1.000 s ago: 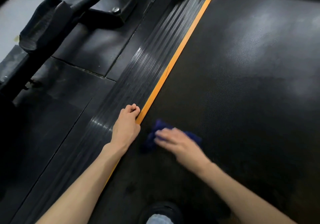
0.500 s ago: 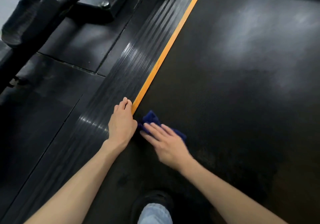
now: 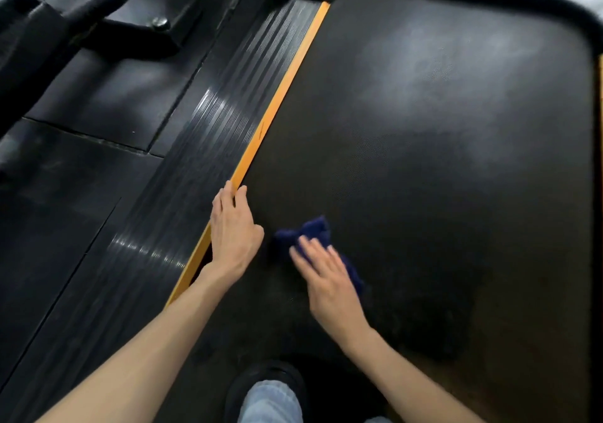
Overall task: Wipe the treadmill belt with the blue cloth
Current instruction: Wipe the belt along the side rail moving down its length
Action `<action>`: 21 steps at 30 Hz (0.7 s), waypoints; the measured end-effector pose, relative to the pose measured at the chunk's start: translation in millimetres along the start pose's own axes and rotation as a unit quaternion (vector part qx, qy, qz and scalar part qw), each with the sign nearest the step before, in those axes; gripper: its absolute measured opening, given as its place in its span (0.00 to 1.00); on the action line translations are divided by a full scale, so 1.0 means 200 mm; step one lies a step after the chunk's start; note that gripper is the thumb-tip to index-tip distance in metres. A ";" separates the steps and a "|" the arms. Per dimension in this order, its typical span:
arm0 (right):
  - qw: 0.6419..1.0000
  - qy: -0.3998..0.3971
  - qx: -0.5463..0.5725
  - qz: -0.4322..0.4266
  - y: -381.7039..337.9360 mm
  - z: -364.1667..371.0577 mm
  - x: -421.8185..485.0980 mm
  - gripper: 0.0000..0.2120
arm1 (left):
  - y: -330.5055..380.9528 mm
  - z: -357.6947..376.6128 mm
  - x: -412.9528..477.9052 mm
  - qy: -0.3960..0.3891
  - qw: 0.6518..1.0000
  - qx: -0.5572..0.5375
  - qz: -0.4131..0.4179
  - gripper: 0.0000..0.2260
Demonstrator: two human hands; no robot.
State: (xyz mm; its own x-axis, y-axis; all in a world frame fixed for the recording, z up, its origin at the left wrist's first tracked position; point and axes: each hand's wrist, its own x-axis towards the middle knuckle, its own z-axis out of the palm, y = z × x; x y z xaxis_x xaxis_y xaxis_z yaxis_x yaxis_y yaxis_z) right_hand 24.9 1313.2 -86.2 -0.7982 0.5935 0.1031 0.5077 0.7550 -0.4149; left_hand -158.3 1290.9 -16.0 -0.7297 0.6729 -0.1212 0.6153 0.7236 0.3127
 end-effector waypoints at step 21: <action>0.997 0.013 -0.036 0.063 0.38 -0.21 -0.29 0.27 | 0.29 0.13 0.05 -0.029 0.989 -0.065 0.133 0.30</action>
State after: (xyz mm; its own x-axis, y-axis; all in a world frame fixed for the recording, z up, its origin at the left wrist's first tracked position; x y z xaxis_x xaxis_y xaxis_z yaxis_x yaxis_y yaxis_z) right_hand 123.8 1348.2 -85.1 -0.7185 0.6913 0.0772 0.6265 0.6913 -0.3600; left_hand -121.9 1343.1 -24.2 -0.5262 0.8473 -0.0716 0.7367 0.4964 0.4592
